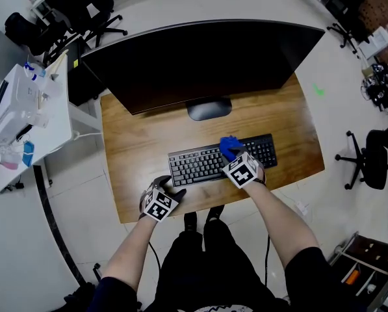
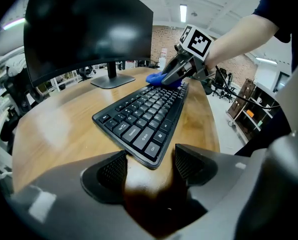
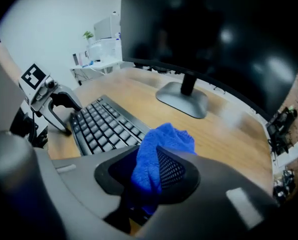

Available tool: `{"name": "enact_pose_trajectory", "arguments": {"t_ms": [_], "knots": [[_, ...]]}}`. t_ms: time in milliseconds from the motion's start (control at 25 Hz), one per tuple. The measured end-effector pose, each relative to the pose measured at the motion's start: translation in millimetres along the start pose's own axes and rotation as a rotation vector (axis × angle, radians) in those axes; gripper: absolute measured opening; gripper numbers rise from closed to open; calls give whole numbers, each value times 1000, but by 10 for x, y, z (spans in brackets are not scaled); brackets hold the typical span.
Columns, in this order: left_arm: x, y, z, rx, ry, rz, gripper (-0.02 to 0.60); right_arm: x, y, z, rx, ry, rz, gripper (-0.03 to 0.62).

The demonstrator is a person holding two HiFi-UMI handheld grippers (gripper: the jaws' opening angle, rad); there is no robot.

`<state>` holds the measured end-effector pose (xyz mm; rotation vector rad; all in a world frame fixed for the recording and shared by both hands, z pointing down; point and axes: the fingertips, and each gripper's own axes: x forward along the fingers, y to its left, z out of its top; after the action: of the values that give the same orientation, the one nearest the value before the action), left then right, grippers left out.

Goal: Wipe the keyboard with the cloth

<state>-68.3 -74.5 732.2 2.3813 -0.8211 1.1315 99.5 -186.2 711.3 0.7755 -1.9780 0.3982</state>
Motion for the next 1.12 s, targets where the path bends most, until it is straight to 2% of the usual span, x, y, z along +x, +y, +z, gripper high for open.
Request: {"name": "enact_pose_trajectory", "arguments": {"t_ms": [200, 360, 560, 640, 720, 840, 960, 1120], "knots": [[-3, 6, 14, -3, -4, 8, 302, 122, 673, 282, -117, -14, 112, 110], [7, 4, -7, -5, 2, 9, 302, 151, 1096, 354, -183, -21, 200, 110], [10, -2, 17, -1, -1, 7, 302, 99, 1406, 296, -165, -30, 334, 110], [15, -5, 10, 0, 3, -1, 302, 30, 1401, 318, -135, -59, 358, 110], [12, -6, -5, -1, 12, -6, 302, -81, 1245, 372, -52, -118, 349, 110], [2, -10, -6, 2, 14, -9, 302, -331, 779, 383, 76, -194, 294, 110], [-2, -4, -7, 5, 9, -8, 302, -577, 134, 252, 130, -206, 188, 110], [5, -24, 0, 8, -2, -14, 302, -855, -835, -103, 216, -164, -1, 110]]}}
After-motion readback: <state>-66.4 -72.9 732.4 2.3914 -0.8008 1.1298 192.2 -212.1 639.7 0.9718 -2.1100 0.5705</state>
